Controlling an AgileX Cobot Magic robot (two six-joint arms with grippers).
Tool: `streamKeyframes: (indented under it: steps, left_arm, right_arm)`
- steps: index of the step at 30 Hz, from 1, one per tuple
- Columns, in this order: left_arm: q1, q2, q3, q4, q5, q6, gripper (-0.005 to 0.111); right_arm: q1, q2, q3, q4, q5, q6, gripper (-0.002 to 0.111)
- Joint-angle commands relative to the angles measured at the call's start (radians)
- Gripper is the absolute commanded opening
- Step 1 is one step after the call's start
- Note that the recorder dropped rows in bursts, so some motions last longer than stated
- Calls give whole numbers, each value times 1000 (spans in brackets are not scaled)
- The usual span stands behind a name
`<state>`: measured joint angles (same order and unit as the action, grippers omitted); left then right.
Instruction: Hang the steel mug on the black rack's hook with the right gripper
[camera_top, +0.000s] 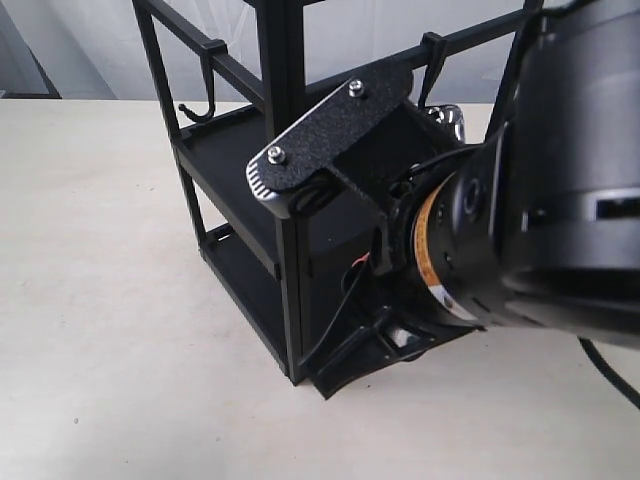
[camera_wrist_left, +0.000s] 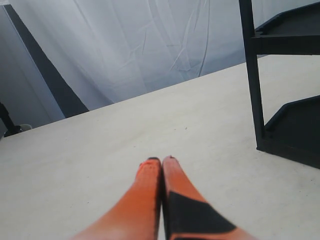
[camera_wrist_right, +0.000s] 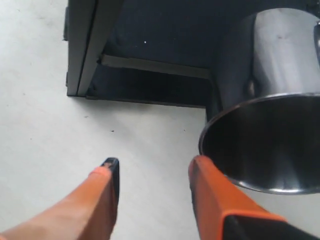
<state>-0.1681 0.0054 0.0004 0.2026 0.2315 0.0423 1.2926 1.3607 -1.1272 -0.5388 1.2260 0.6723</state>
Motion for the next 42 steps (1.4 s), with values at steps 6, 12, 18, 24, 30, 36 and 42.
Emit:
streamKeyframes:
  steps: [6,12,18,24,30,36,42]
  left_arm:
    - [-6,-5,0,-5,-6,-1,2]
    - [-6,-5,0,-5,-6,-1,2]
    - [-6,-5,0,-5,-6,-1,2]
    - [-6,-5,0,-2,1,-1,2]
    - [-5,-5,0,-2,8,-1,2]
    - [-5,-5,0,-2,8,-1,2]
    - [-5,-5,0,-2,8,-1,2]
  right_arm:
    - [4,-61,5,9,-5,-2,45]
    - [4,-107,5,45,-5,-44,45]
    - [4,-179,5,117,-5,-131,44]
    - [4,-258,5,57,-5,-179,1]
    - [4,-307,5,-39,-34,-182,0]
    - [4,-308,5,-69,-70,-182,0]
    - [4,-308,5,-56,-97,-182,0]
